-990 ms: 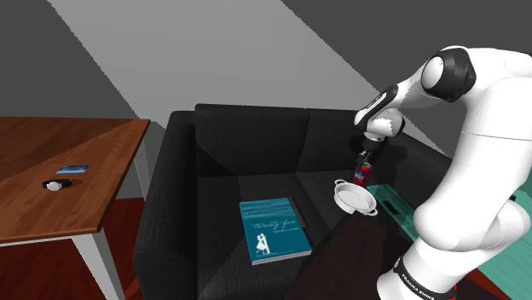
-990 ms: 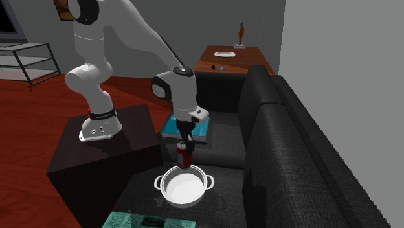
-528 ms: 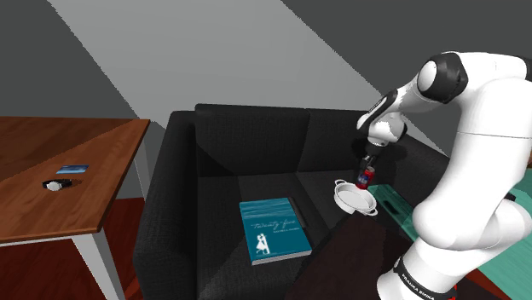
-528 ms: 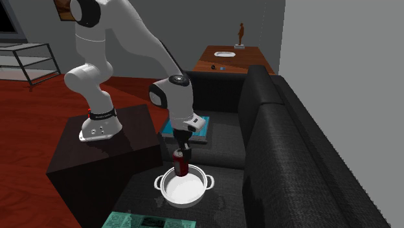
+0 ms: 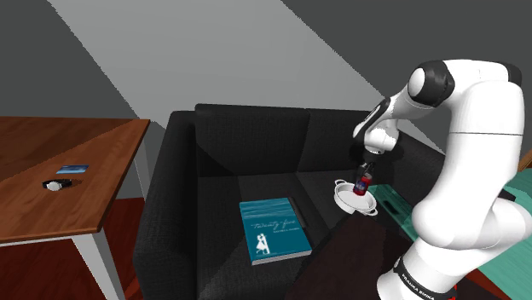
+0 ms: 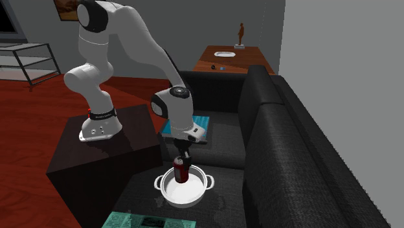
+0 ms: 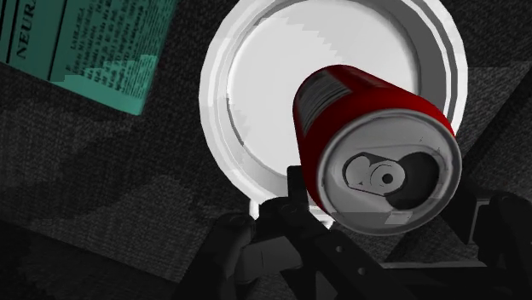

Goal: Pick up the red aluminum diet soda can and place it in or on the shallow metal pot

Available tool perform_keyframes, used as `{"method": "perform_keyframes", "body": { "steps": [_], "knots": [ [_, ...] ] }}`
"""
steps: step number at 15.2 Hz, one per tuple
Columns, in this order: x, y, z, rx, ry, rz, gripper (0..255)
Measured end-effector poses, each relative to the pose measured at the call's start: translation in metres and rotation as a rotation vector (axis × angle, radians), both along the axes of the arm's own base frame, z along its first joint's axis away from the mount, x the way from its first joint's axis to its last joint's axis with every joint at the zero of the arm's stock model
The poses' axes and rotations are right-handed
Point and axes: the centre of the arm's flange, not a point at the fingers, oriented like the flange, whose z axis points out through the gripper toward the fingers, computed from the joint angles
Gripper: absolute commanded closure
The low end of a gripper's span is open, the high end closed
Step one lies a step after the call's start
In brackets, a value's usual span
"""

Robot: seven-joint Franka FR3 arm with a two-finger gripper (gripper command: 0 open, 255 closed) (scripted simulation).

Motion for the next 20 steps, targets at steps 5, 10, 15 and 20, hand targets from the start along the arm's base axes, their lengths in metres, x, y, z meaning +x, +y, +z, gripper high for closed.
{"method": "perform_keyframes", "body": {
  "steps": [5,10,15,20],
  "knots": [
    [0.001,0.001,-0.028,0.0,0.0,0.0,255],
    [0.001,0.0,-0.033,0.0,0.0,0.0,255],
    [0.001,0.0,-0.032,-0.001,0.0,0.0,0],
    [0.001,-0.001,-0.017,-0.001,-0.001,0.0,0]
  ]
}}
